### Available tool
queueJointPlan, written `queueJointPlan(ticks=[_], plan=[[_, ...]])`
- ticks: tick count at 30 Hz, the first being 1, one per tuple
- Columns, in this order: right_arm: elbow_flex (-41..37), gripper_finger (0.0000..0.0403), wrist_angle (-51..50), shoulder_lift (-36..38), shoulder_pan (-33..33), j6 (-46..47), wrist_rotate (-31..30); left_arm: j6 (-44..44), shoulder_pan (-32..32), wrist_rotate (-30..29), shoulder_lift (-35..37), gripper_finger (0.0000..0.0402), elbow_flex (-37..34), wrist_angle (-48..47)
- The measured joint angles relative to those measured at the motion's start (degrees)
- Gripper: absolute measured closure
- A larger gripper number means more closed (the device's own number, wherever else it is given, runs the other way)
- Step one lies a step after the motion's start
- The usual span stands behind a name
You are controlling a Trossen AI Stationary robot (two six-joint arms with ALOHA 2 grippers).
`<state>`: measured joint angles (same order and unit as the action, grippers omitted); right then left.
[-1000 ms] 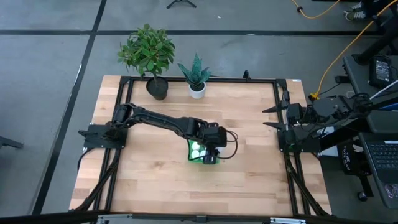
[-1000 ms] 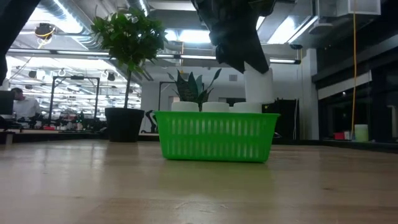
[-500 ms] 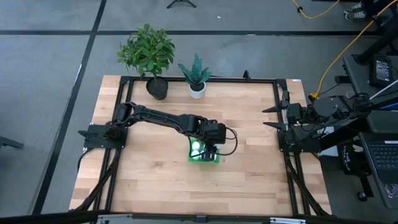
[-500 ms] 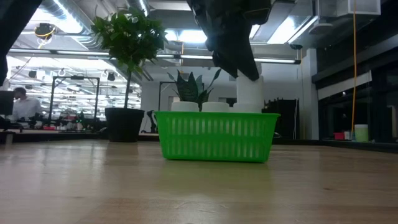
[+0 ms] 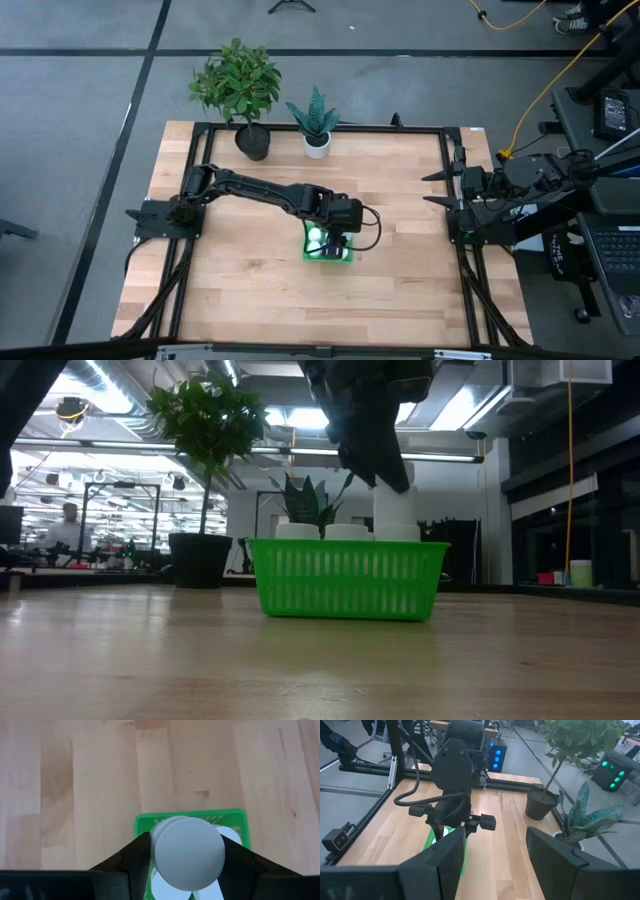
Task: Pick and place pill bottles into a basket
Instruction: Put the white pill bottle into the green bin
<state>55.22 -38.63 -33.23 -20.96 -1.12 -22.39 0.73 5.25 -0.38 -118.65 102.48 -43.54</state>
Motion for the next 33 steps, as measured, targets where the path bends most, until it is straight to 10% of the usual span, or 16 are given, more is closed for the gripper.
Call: queueJointPlan(ticks=[33], plan=[[0.0,0.0191,-0.3,0.0,0.0,-0.9,0.2,-0.5,-1.7,2.2,-3.0,0.0225,-0.1,2.3]])
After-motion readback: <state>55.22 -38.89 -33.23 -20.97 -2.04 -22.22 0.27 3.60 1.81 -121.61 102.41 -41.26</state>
